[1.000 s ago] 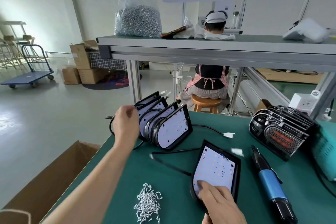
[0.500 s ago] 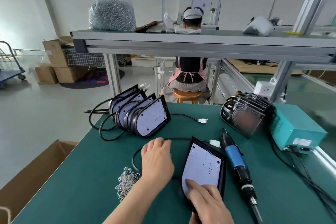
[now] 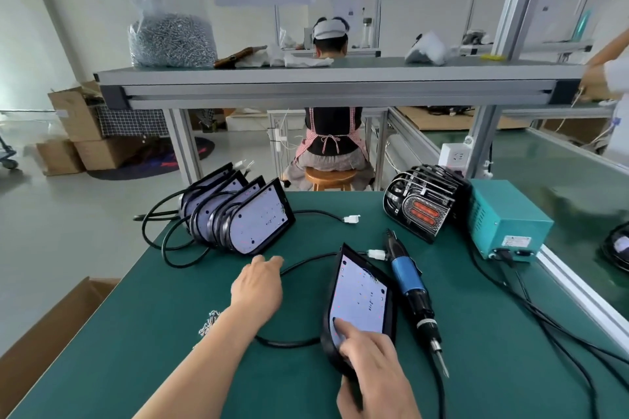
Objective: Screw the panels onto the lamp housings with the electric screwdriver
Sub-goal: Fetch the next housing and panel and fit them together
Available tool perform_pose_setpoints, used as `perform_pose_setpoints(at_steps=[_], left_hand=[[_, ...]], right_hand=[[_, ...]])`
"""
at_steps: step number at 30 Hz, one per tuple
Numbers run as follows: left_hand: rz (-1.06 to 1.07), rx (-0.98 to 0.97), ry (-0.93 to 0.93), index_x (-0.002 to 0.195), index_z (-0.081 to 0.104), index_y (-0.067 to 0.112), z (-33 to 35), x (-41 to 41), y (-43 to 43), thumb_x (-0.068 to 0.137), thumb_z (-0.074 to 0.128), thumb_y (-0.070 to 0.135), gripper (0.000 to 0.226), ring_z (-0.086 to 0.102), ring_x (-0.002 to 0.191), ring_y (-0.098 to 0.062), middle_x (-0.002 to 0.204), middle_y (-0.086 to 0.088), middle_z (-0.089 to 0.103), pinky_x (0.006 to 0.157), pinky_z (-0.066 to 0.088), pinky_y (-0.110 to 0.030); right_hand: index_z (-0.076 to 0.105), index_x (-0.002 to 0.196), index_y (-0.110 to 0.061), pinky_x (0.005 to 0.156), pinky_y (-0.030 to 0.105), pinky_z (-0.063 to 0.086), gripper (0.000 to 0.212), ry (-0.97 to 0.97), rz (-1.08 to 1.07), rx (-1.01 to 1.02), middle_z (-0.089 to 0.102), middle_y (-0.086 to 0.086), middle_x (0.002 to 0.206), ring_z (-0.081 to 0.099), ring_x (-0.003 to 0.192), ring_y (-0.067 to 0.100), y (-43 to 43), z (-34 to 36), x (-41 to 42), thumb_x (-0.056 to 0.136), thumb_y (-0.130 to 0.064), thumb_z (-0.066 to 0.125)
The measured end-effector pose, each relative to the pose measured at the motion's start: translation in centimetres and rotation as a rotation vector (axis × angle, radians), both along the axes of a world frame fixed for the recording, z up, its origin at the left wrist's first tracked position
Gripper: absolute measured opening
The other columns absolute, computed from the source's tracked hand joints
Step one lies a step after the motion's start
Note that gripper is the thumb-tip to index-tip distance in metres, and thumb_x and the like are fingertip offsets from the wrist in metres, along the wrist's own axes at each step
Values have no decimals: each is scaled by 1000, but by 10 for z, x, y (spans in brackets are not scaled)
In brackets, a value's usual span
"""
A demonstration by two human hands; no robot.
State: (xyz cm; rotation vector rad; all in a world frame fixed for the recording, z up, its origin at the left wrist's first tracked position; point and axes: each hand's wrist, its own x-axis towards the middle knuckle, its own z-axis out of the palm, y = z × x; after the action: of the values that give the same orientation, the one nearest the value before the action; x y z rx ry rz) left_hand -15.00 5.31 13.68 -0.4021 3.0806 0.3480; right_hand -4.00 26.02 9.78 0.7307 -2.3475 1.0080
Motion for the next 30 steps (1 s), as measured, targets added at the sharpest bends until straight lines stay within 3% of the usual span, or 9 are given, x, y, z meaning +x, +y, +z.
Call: perform_pose_setpoints(at_steps=[4, 9, 12, 16, 19, 23, 25, 27, 30], left_hand=[[-88, 179, 9, 120, 54, 25, -1, 17, 15, 83, 48, 3, 44, 57, 98, -29, 111, -5, 56, 78, 43, -31], [-91, 367, 108, 84, 64, 17, -12, 46, 33, 91, 55, 16, 11, 55, 81, -23, 85, -3, 61, 70, 41, -29], [70, 544, 204, 61, 39, 12, -17, 60, 47, 101, 48, 31, 45, 41, 62, -19, 62, -1, 49, 60, 33, -33], [146, 714, 325, 68, 45, 11, -27, 74, 59, 101, 44, 34, 40, 49, 70, -15, 74, -1, 56, 63, 35, -27], [101, 774, 382, 97, 52, 32, -29, 80, 61, 97, 54, 37, 5, 56, 81, -2, 83, 5, 62, 67, 37, -15], [-33, 684, 428, 120, 51, 45, -38, 80, 56, 89, 64, 18, 43, 54, 85, -5, 91, 11, 57, 70, 38, -15], [-81, 630, 413, 122, 61, 40, -38, 79, 57, 90, 63, 16, 40, 52, 93, -9, 94, 17, 57, 73, 38, -20], [-110, 597, 425, 120, 65, 37, -40, 79, 56, 90, 65, 18, 36, 50, 100, -9, 98, 24, 59, 75, 36, -15], [-128, 586, 463, 114, 66, 37, -40, 79, 56, 89, 68, 23, 30, 50, 100, -5, 98, 28, 61, 76, 35, -9]], right_hand=[[57, 119, -22, 69, 19, 54, 86, 30, 21, 28, 58, -24, 119, 50, 99, 8, 4, -3, -5, 40, 13, 64], [74, 98, -11, 87, 26, 45, 53, 88, -59, 56, 69, -15, 117, 51, 108, 8, 5, -2, -2, 57, 2, 41], [75, 92, -8, 90, 30, 46, 52, 152, -99, 28, 72, -12, 110, 54, 107, 11, 2, -1, -3, 68, -5, 29], [69, 77, -6, 86, 33, 50, 44, 177, -89, -3, 74, -9, 100, 55, 105, 11, 3, -4, -2, 63, 7, 30], [66, 76, -7, 87, 30, 48, 42, 152, -62, -40, 73, -9, 100, 54, 107, 9, 6, -9, -2, 51, 15, 41], [67, 73, -8, 81, 29, 48, 37, 188, -39, 67, 74, -10, 95, 57, 99, 11, 6, -10, -1, 53, 7, 41], [67, 73, -11, 79, 25, 50, 35, 137, -28, 39, 73, -13, 93, 58, 96, 9, 8, -8, 0, 52, 8, 48], [68, 79, -14, 81, 20, 50, 33, 38, 12, -110, 72, -16, 94, 58, 96, 7, 14, 1, -3, 58, 6, 53], [71, 90, -26, 86, 13, 45, 27, -152, -64, -353, 69, -24, 99, 62, 101, 3, 34, 30, -34, 74, -11, 55]])
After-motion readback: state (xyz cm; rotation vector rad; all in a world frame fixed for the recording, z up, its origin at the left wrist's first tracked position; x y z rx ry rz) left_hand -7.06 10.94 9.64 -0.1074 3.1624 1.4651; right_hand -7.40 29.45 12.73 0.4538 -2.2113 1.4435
